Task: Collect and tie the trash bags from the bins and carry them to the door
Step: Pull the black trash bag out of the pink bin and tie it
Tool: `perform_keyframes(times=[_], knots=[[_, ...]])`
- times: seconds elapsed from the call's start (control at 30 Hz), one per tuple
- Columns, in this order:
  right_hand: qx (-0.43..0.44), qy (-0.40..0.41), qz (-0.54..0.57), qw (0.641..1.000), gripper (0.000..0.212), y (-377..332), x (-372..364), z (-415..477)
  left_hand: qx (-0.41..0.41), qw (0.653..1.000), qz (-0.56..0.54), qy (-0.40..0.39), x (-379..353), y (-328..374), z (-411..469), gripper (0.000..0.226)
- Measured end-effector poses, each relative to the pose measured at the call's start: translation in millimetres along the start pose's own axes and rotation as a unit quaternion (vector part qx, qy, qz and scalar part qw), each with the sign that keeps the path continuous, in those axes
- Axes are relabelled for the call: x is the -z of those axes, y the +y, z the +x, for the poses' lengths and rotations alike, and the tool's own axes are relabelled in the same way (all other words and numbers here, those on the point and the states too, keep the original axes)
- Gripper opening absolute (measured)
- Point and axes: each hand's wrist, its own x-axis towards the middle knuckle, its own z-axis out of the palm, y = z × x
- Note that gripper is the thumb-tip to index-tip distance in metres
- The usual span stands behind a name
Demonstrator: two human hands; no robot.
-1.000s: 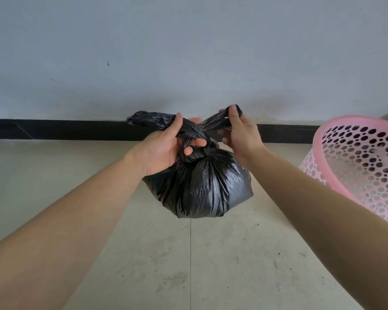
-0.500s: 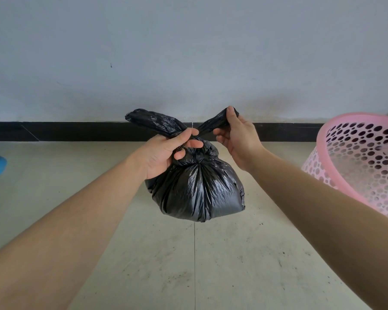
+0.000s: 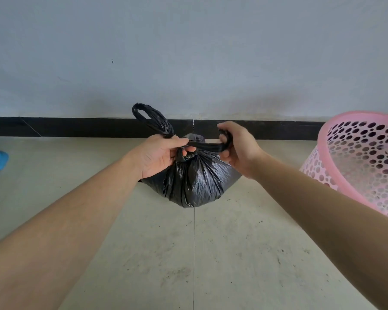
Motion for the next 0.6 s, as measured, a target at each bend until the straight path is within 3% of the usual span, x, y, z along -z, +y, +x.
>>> perform_keyframes(times=[0.13, 0.23, 0.33, 0.43, 0.53, 0.6], knots=[[-0.062, -0.089, -0.213, 0.971, 0.032, -1, 6, -6, -0.022, 0.998, 0.047, 0.024, 5, -4, 4, 0.043], [-0.038, -0.047, -0.341, 0.938, 0.037, -3, 9, -3, -0.04, 0.993, 0.107, 0.036, 9, 1, 6, 0.049], [0.054, -0.007, -0.435, 0.899, 0.027, 0, 15, 2, -0.048, 0.983, 0.174, 0.02, 11, 8, 2, 0.049], [0.117, -0.051, -0.44, 0.889, 0.043, 2, 20, 5, -0.051, 0.97, 0.237, -0.017, 6, 16, 0, 0.049], [0.063, -0.177, -0.33, 0.925, 0.063, 4, 17, 8, -0.051, 0.961, 0.267, -0.057, -7, 21, 0, 0.048], [0.044, -0.202, -0.323, 0.923, 0.059, 10, 17, 12, -0.064, 0.958, 0.275, -0.052, -12, 18, -1, 0.046]])
